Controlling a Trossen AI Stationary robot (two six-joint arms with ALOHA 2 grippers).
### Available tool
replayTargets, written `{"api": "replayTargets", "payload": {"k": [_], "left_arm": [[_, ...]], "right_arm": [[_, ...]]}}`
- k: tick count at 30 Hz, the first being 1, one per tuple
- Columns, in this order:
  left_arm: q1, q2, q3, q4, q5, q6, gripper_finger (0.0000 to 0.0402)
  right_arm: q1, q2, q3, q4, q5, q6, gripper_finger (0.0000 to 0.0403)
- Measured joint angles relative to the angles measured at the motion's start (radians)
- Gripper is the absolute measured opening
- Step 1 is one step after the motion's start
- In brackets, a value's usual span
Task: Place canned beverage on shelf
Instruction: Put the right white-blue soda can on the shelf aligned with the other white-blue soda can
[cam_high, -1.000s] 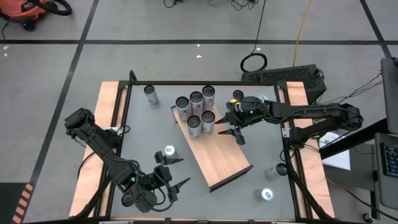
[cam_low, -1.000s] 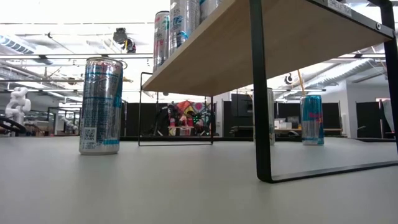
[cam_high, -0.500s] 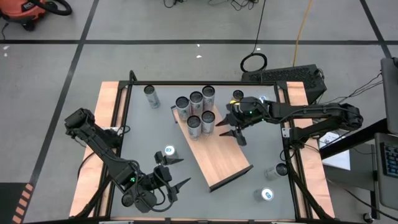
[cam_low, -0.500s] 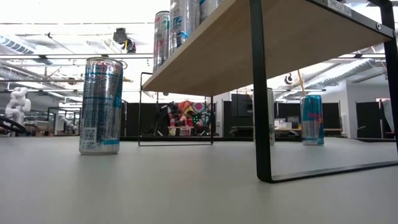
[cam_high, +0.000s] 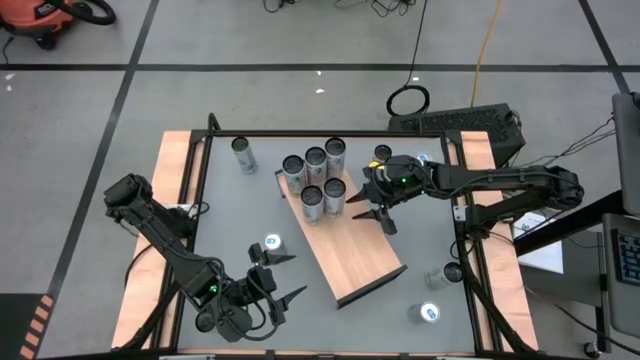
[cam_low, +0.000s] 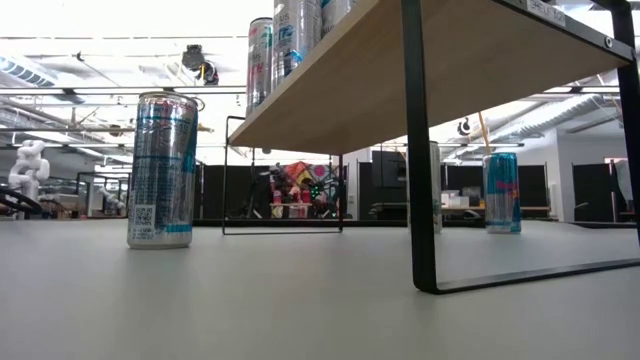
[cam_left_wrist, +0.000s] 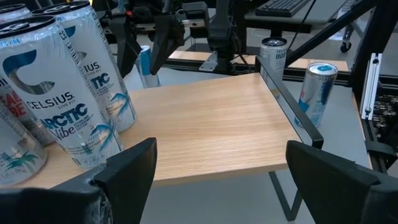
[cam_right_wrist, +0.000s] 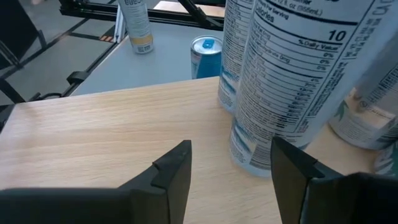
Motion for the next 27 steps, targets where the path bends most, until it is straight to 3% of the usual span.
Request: {"api": "replayTargets", "payload": {"k": [19,24,27], "left_arm": [[-0.001,0.000,0.000,0.000,0.000,0.000,0.0350],[-0.001,0.000,0.000,0.000,0.000,0.000,0.0350],[-0.001,0.000,0.000,0.000,-0.001,0.000,0.0350]], "right_arm": [[-0.002,0.012,0.000,0.036,0.007,-0.020,0.0151],[-0.002,0.007,0.001,0.035,0.106,-0.047,0.0150],[-0.003,0.011,0.001,0.047,0.112,-0.070,0.0150]]}}
